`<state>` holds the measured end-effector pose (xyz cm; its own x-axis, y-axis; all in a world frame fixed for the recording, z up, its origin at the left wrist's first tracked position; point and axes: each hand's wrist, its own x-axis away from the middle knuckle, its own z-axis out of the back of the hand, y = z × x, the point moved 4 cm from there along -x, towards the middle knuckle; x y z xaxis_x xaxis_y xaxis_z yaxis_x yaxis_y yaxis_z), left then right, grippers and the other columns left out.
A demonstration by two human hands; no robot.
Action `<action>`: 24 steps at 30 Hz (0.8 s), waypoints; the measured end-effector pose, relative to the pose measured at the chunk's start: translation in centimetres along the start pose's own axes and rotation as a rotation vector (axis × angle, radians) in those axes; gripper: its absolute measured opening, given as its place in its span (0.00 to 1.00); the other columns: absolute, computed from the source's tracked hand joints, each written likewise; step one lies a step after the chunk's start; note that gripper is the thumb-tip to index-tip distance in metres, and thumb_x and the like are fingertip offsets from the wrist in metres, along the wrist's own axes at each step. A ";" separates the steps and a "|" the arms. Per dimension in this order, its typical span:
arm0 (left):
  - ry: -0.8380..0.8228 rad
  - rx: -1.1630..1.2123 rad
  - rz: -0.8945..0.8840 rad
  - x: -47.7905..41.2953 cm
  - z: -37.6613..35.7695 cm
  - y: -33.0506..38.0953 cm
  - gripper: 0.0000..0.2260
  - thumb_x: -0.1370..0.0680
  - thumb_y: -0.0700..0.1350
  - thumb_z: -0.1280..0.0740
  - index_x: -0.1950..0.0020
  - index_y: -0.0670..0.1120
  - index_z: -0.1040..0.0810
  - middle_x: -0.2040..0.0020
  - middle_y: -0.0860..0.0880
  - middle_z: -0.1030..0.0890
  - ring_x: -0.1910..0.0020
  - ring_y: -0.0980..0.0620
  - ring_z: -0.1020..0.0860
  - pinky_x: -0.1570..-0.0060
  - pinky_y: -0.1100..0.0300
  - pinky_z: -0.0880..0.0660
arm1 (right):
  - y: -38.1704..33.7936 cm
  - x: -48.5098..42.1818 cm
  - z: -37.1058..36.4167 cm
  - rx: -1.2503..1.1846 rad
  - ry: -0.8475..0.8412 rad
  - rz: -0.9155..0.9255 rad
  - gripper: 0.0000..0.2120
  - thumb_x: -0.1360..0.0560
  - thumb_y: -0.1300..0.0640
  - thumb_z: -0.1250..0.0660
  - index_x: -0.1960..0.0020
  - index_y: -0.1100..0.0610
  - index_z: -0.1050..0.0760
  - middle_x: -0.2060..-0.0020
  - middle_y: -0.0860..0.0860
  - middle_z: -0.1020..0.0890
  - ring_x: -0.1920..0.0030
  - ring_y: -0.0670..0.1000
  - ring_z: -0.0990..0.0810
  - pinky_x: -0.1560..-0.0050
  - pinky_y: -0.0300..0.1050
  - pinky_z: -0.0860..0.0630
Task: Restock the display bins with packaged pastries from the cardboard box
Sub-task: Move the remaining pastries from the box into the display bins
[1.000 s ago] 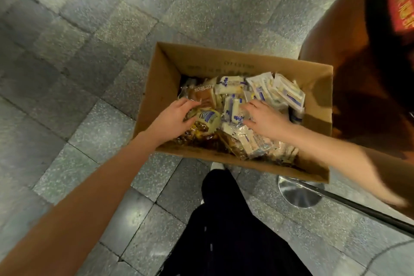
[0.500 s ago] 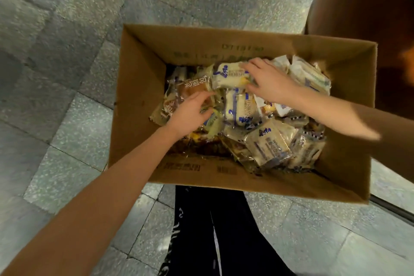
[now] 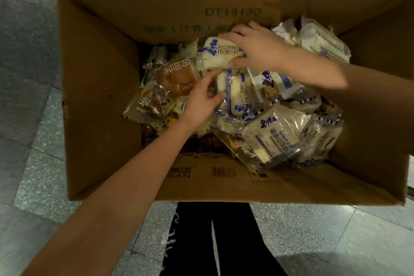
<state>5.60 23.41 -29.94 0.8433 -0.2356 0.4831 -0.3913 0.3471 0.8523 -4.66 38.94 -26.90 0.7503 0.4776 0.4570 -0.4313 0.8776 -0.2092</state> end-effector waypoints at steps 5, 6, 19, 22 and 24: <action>0.044 0.077 0.007 0.2 -0.4 -0.8 0.24 0.23 0.37 0.31 0.30 0.53 0.31 0.33 0.49 0.26 0.38 0.49 0.24 0.39 0.48 0.24 | 0.1 -0.7 -0.3 -0.008 0.018 -0.005 0.38 0.26 0.40 0.32 0.22 0.46 0.45 0.30 0.59 0.31 0.31 0.62 0.37 0.30 0.59 0.41; 0.040 0.116 0.018 0.3 -0.7 -0.8 0.24 0.23 0.35 0.31 0.30 0.51 0.31 0.34 0.48 0.25 0.39 0.49 0.23 0.40 0.50 0.24 | 0.0 -0.8 -0.3 -0.014 0.018 -0.004 0.38 0.26 0.41 0.31 0.22 0.46 0.44 0.31 0.59 0.31 0.31 0.62 0.37 0.30 0.58 0.42; -0.023 0.315 0.199 1.8 1.6 -1.3 0.23 0.24 0.31 0.33 0.35 0.53 0.27 0.42 0.39 0.21 0.50 0.46 0.20 0.53 0.57 0.20 | -0.9 -0.5 0.1 -0.172 -0.016 -0.028 0.33 0.28 0.46 0.27 0.26 0.42 0.35 0.34 0.53 0.32 0.35 0.61 0.30 0.29 0.60 0.42; -0.023 0.275 0.235 2.4 4.6 -2.0 0.20 0.22 0.34 0.34 0.33 0.52 0.26 0.44 0.45 0.20 0.46 0.45 0.20 0.49 0.55 0.20 | -0.9 -0.6 0.4 -0.212 -0.044 -0.026 0.29 0.27 0.49 0.28 0.28 0.42 0.33 0.36 0.55 0.29 0.36 0.58 0.29 0.31 0.57 0.39; -0.047 0.261 0.241 2.4 5.6 -2.3 0.20 0.21 0.35 0.35 0.33 0.53 0.27 0.45 0.47 0.18 0.44 0.45 0.19 0.44 0.50 0.21 | -0.8 -0.9 0.5 -0.259 -0.082 -0.020 0.29 0.27 0.51 0.27 0.28 0.41 0.32 0.34 0.55 0.27 0.34 0.57 0.29 0.36 0.50 0.33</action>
<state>6.48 16.98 -29.56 0.6999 -0.2191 0.6798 -0.6628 0.1553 0.7325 -5.29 37.78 -26.71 0.7095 0.4648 0.5297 -0.2665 0.8728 -0.4089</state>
